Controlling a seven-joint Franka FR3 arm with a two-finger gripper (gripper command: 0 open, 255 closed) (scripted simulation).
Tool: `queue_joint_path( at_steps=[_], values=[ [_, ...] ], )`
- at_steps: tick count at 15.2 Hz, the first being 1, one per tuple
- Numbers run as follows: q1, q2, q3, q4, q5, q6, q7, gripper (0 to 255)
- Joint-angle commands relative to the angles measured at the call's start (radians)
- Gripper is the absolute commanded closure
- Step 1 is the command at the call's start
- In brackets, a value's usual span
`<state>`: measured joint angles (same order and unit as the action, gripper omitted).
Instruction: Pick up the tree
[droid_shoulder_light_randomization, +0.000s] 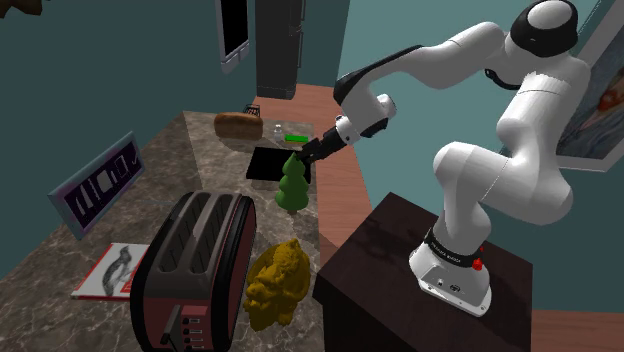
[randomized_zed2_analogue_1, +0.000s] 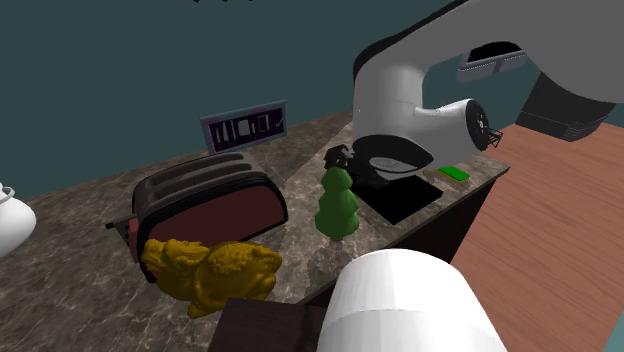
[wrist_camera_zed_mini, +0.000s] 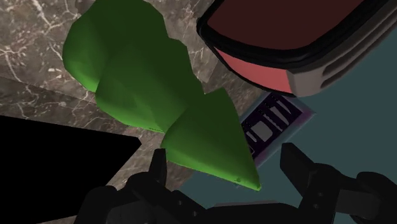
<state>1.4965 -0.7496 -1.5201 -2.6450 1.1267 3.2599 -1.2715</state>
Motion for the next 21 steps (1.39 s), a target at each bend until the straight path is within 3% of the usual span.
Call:
queue_joint_path(
  at_steps=[1, 3, 5, 6, 15, 21],
  values=[
    [0.042, -0.063, -0.043, 0.005, -0.013, 0.055, -0.029, 0],
    [0.076, -0.139, -0.089, 0.010, -0.041, 0.114, -0.058, 0],
    [0.076, -0.139, -0.089, 0.010, -0.044, 0.114, -0.055, 0],
    [0.074, -0.140, -0.084, 0.006, -0.043, 0.118, -0.054, 255],
    [0.076, -0.139, -0.089, 0.010, -0.044, 0.114, -0.055, 255],
    [-0.021, 0.043, 0.028, -0.001, 0.020, -0.033, 0.013, 255]
  ],
)
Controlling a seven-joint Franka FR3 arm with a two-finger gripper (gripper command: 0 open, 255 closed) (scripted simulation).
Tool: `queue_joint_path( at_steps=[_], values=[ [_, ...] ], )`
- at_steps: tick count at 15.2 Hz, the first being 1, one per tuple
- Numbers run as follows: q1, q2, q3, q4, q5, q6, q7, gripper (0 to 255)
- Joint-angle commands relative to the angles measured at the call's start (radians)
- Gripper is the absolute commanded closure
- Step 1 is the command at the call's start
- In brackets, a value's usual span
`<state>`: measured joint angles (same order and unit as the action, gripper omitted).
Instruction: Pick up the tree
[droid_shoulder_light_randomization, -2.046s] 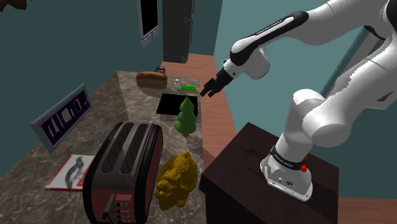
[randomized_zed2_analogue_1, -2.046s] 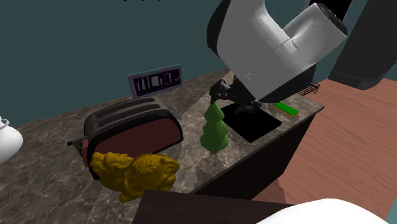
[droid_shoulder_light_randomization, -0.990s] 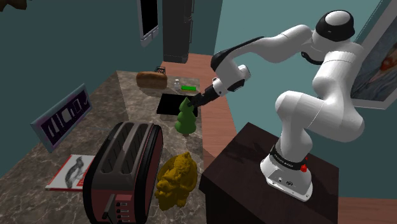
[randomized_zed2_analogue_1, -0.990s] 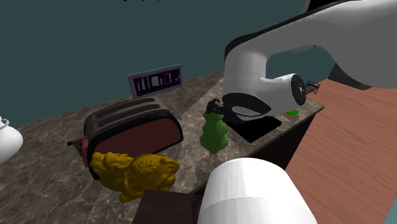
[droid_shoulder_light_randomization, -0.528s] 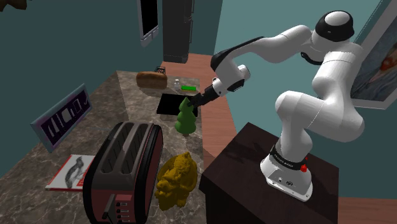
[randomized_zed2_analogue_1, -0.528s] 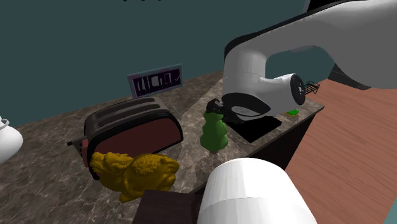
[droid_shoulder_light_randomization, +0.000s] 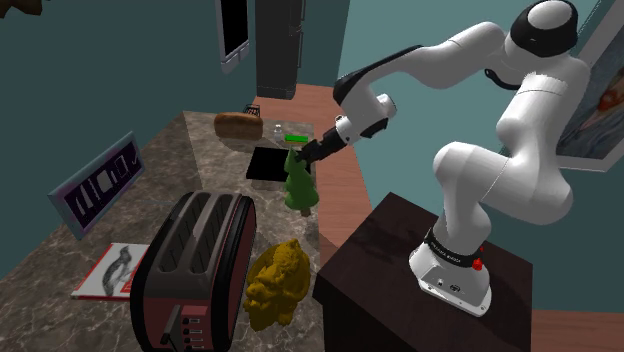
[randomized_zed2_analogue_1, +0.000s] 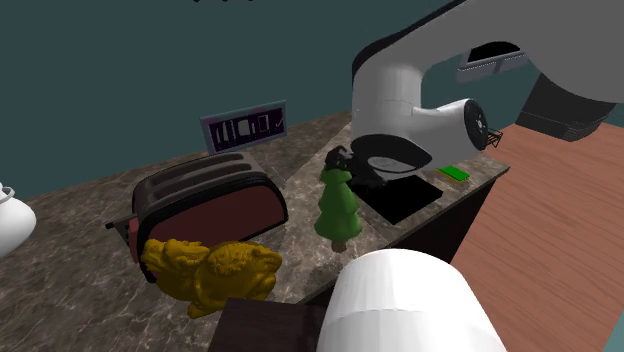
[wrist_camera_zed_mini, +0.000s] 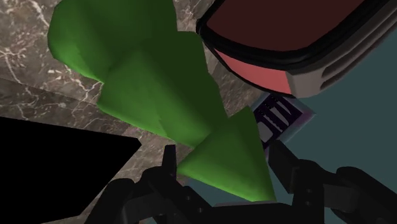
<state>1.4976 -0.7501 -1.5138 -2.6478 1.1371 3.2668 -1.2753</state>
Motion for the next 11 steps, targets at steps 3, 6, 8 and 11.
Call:
queue_joint_path(
  at_steps=[3, 6, 8, 11],
  values=[
    [-0.098, 0.130, 0.100, -0.005, 0.014, -0.117, 0.071, 255],
    [-0.194, 0.199, 0.196, -0.013, 0.000, -0.187, 0.135, 255],
    [-0.267, 0.233, 0.267, -0.018, -0.020, -0.227, 0.183, 255],
    [-0.310, 0.247, 0.308, -0.021, -0.039, -0.247, 0.214, 255]
  ],
)
